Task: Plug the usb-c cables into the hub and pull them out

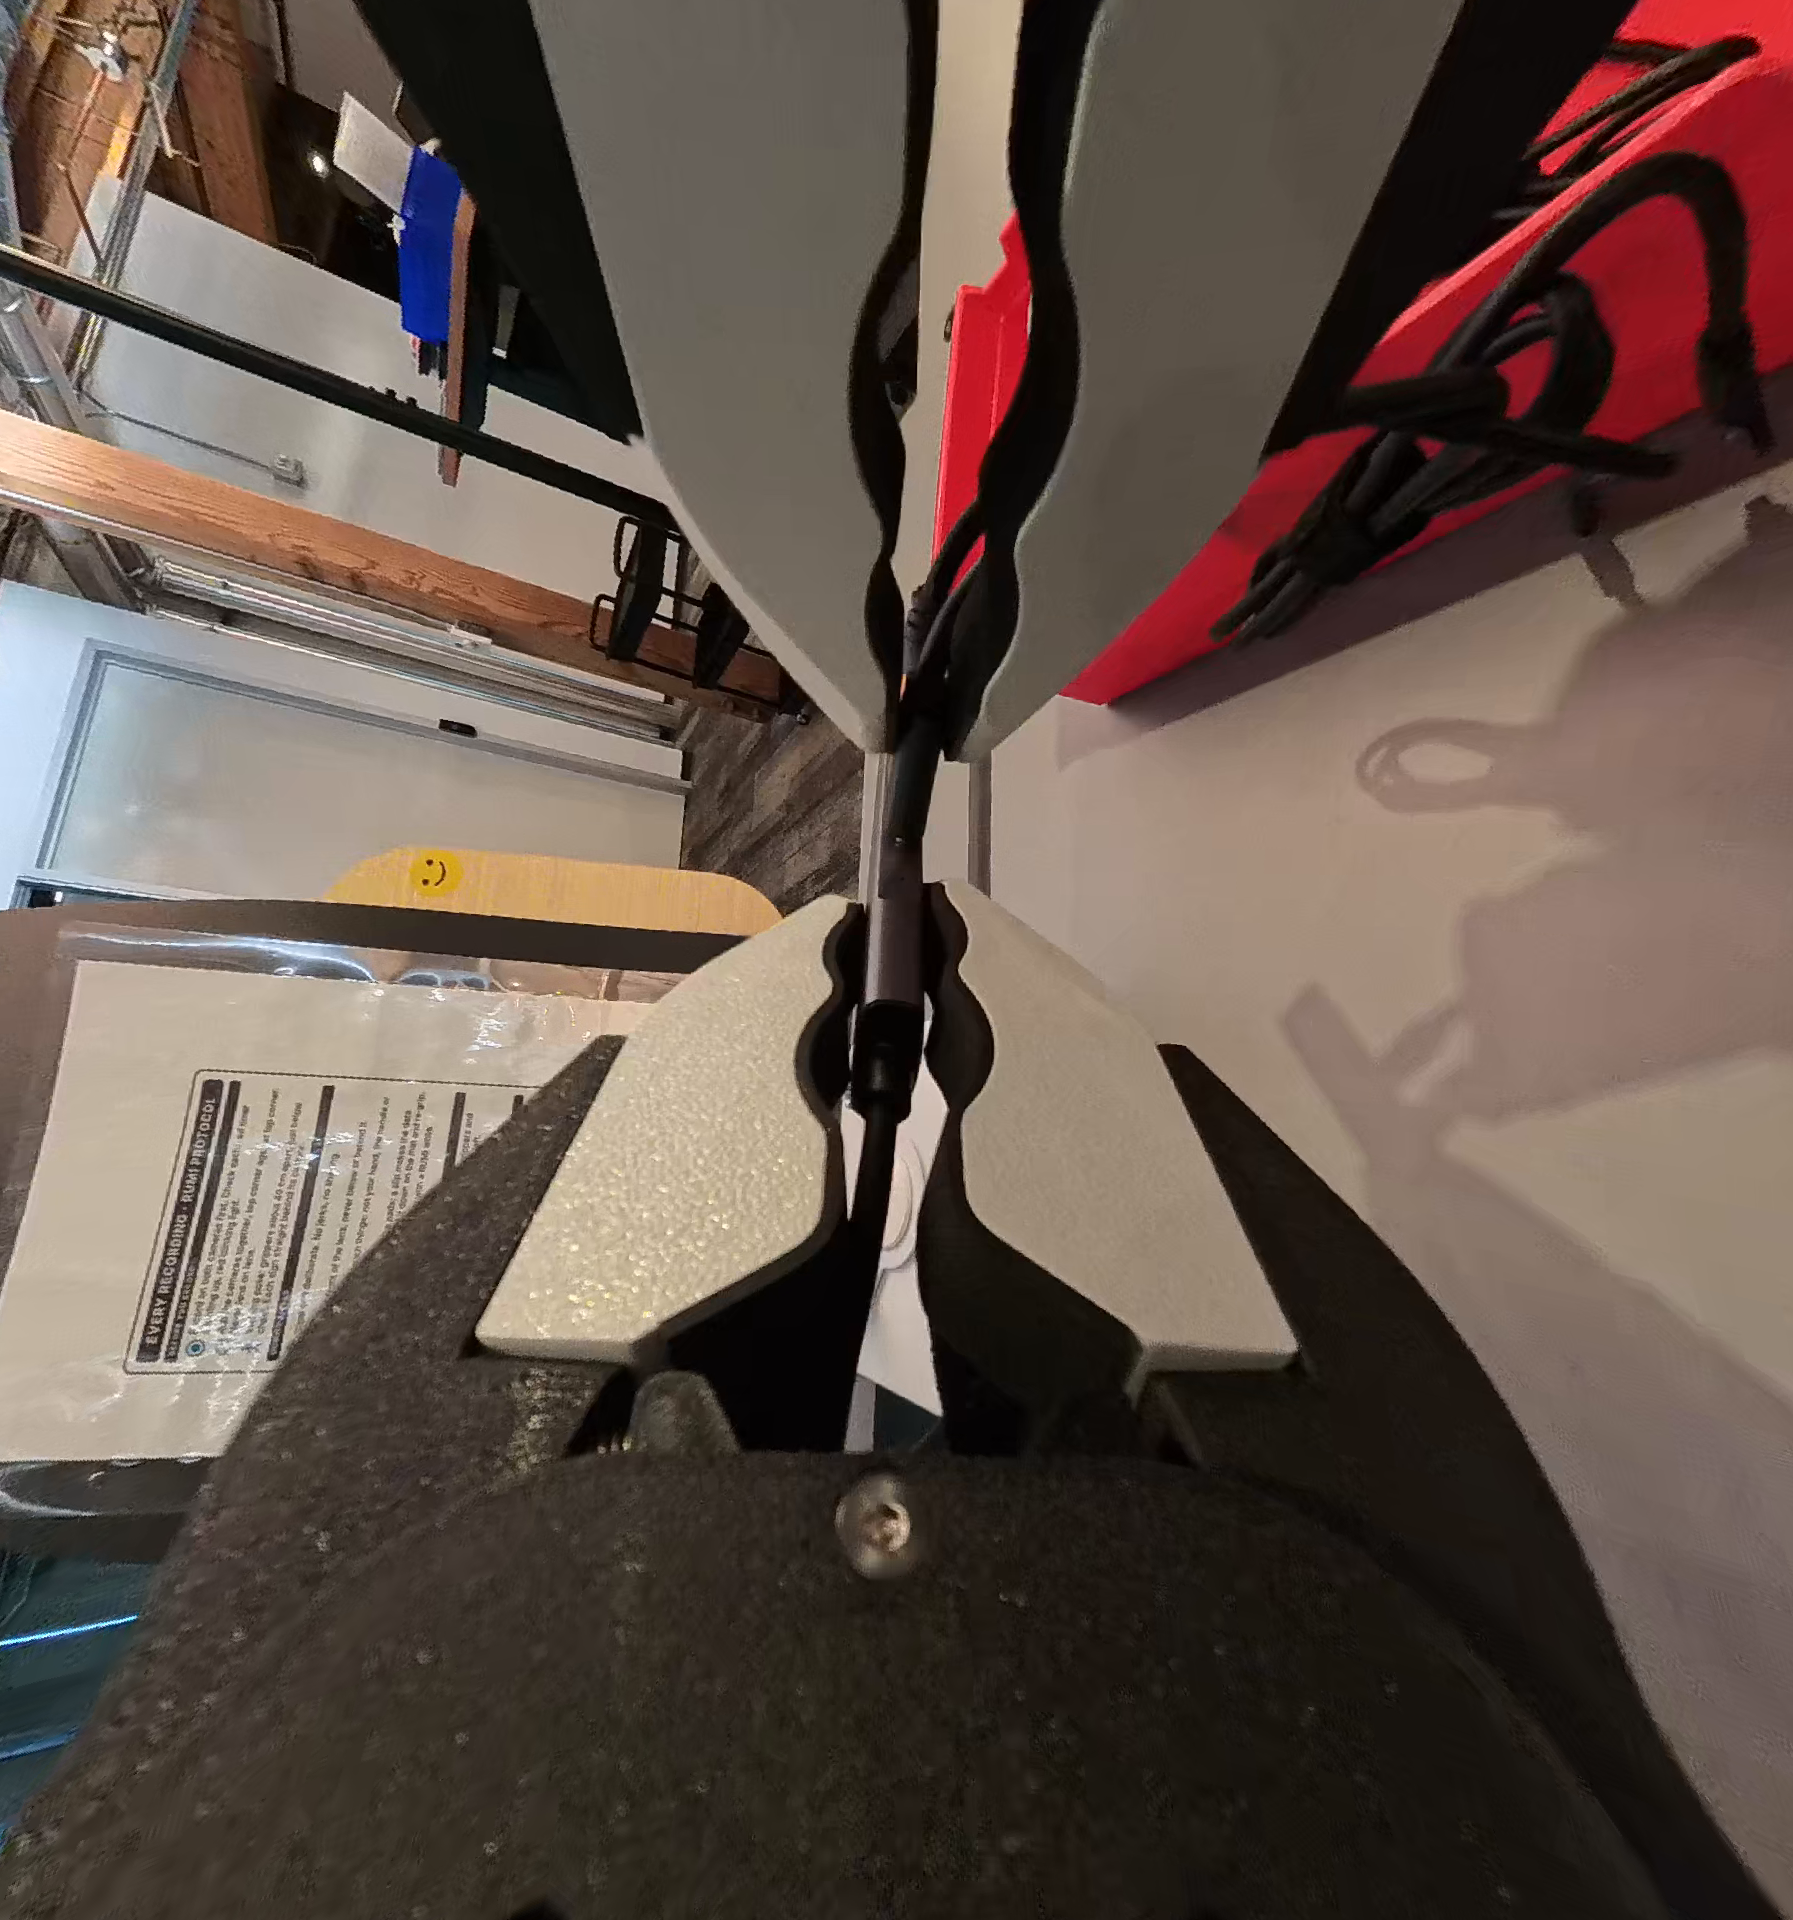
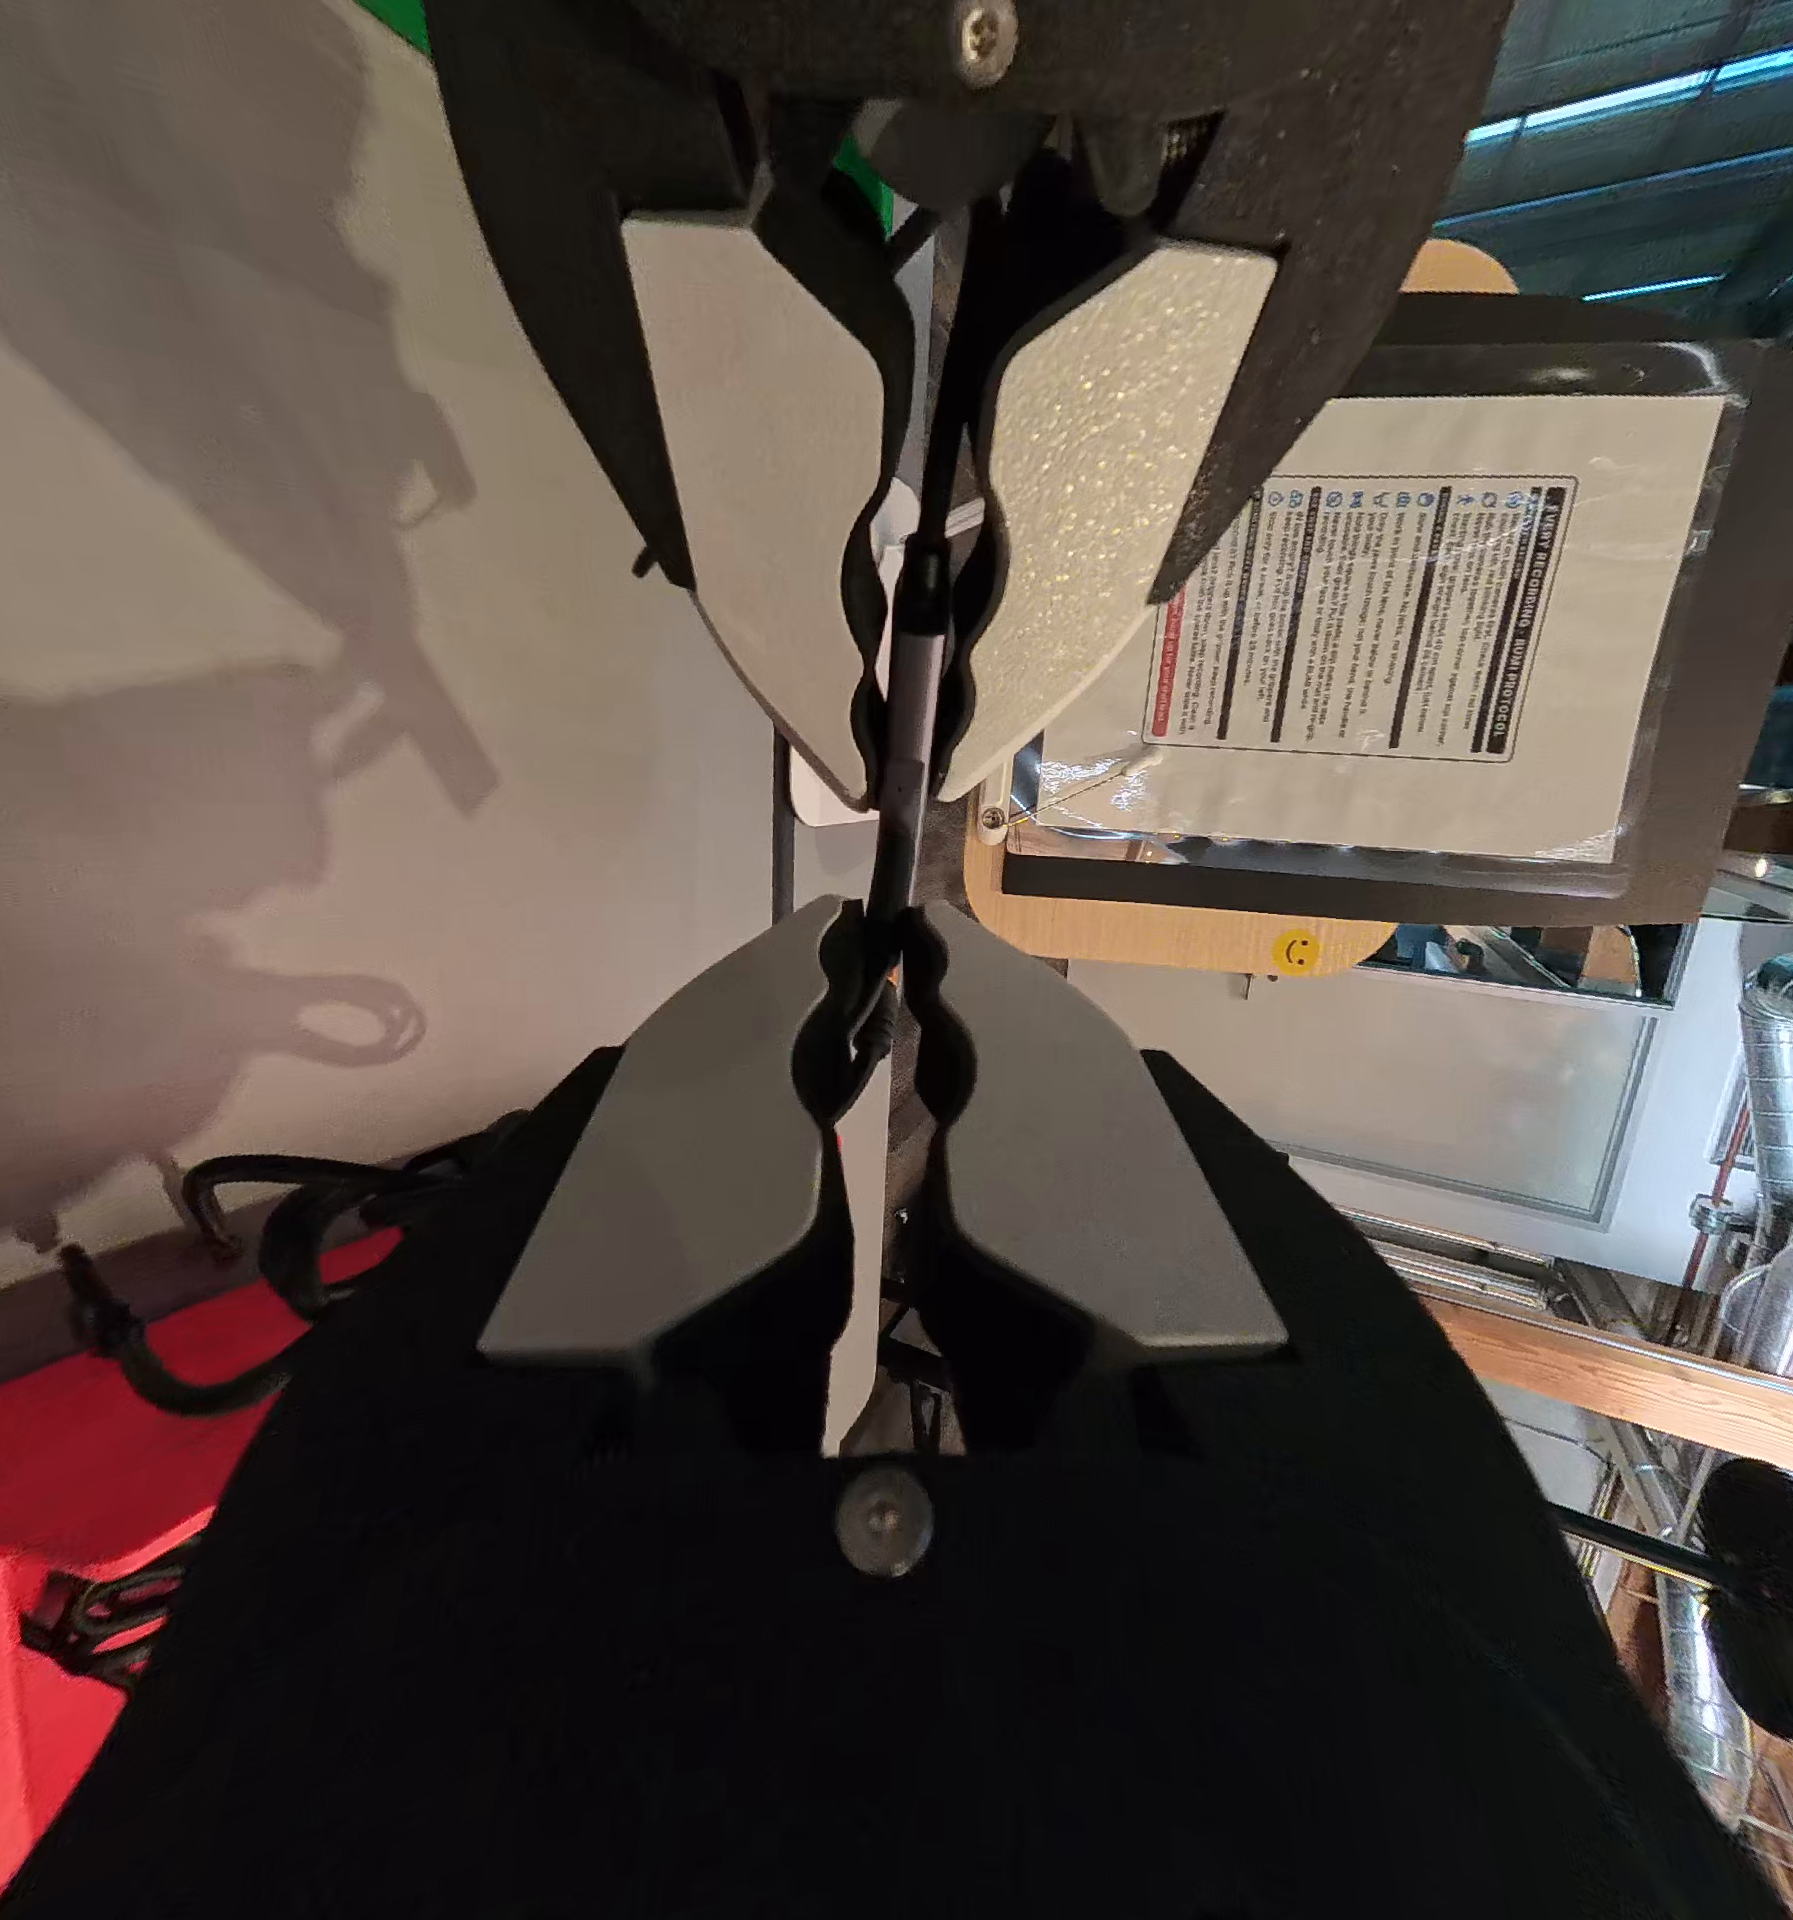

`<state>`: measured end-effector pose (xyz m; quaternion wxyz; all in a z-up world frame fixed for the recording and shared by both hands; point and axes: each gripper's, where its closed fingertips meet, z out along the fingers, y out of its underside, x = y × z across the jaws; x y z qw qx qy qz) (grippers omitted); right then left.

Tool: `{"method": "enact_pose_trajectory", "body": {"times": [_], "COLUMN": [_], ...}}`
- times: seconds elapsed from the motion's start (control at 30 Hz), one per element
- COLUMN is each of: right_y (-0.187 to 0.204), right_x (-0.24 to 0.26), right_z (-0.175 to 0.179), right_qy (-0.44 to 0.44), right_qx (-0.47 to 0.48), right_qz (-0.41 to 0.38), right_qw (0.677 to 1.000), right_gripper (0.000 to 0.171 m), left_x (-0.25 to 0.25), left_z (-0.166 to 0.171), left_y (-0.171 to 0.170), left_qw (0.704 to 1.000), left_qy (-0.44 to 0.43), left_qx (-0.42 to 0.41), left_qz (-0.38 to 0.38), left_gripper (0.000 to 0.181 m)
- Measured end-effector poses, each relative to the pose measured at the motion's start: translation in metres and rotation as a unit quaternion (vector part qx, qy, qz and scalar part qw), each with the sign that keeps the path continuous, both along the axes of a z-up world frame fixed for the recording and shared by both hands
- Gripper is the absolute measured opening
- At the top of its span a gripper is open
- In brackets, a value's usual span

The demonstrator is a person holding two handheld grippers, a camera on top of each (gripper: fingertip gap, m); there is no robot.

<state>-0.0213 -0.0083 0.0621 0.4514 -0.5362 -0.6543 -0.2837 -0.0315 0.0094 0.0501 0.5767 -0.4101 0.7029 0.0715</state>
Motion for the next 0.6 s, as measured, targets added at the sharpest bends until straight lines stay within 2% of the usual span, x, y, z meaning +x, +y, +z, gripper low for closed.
{"method": "enact_pose_trajectory", "body": {"times": [0.33, 0.53, 0.6], "right_y": [-0.008, -0.009, -0.002], "right_x": [0.001, 0.0, 0.003], "right_z": [0.001, 0.021, 0.027], "right_qy": [-0.014, 0.014, 0.014], "right_qx": [0.0, 0.05, 0.083], "right_qz": [-0.009, 0.021, 0.025], "right_qw": [1.0, 0.998, 0.996], "right_gripper": [0.009, 0.009, 0.009], "left_x": [0.002, 0.002, -0.004], "left_z": [-0.001, 0.023, 0.034], "left_y": [-0.004, -0.009, -0.003], "left_qw": [1.0, 0.997, 0.992], "left_qy": [-0.001, -0.078, -0.12], "left_qx": [-0.012, 0.012, -0.026], "left_qz": [-0.01, -0.027, -0.005], "left_gripper": [0.01, 0.01, 0.022]}}
